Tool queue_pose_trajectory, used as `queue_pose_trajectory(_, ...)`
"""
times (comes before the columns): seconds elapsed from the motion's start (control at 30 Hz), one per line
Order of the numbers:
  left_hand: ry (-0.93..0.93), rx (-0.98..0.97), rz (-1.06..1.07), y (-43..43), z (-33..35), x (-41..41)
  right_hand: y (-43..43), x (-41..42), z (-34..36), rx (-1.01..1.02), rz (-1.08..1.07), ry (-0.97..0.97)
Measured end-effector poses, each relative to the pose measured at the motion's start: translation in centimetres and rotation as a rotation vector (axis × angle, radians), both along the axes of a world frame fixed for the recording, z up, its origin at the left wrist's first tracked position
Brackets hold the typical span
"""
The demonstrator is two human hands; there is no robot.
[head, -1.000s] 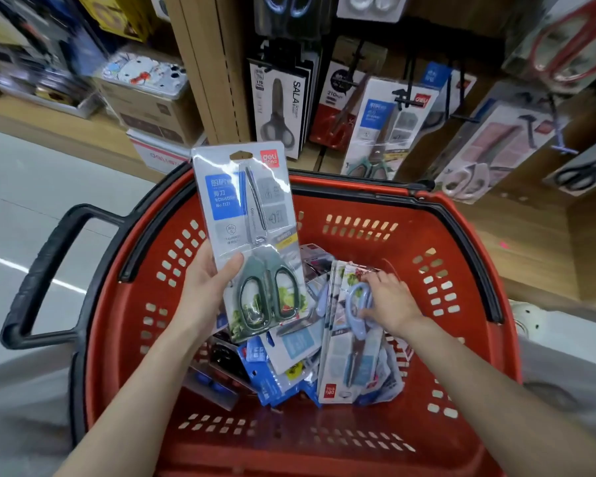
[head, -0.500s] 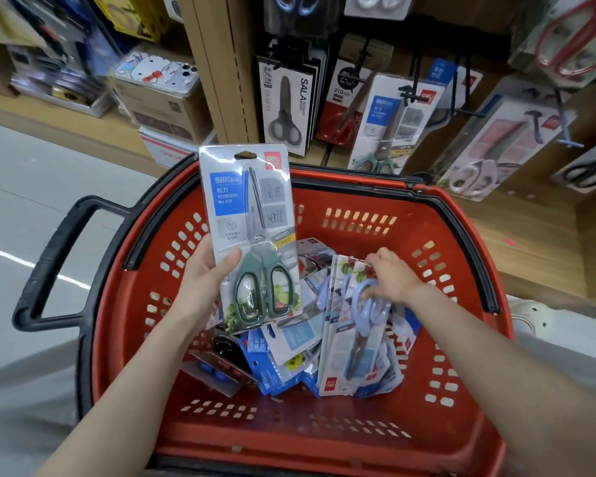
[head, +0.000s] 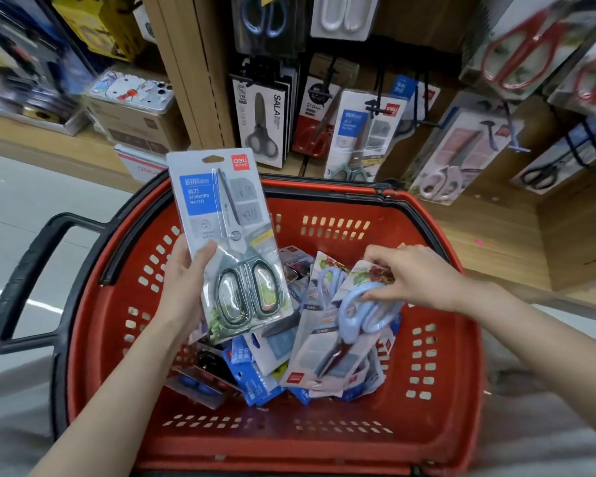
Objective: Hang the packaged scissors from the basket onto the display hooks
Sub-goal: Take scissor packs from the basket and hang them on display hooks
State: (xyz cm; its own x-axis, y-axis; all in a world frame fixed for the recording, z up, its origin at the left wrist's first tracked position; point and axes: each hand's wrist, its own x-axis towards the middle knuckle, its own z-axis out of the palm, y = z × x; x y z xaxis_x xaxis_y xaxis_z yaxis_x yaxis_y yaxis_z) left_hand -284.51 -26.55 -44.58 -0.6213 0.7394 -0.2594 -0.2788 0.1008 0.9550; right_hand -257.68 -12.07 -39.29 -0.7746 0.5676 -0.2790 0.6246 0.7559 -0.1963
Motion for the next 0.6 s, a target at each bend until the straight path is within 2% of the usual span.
queue_pose_trajectory(0.13, 0.180, -0.024, 0.040, 0.2, 0.7, 0.5, -0.8, 1.1, 2.0, -0.058, -0.110, 0.143)
queue_pose_trajectory(0.27, 0.485, -0.011, -0.032, -0.1, 1.8, 1.2, -2.1, 1.3, 2.7, -0.028, -0.129, 0.139)
queue_pose_trajectory(0.37, 0.637, 0.006, -0.131, -0.4, 2.7, 2.2, -3.1, 1.5, 3.1, -0.023, -0.147, 0.144)
queue_pose_trajectory(0.5, 0.734, -0.051, -0.354, -0.9, 2.9, 3.3, -3.4, 2.6, 5.3, -0.055, -0.234, 0.308)
queue_pose_trajectory(0.6, 0.716, -0.014, -0.350, -0.7, 2.8, 4.5, -3.0, 4.0, 7.2, 0.016, -0.395, 0.460)
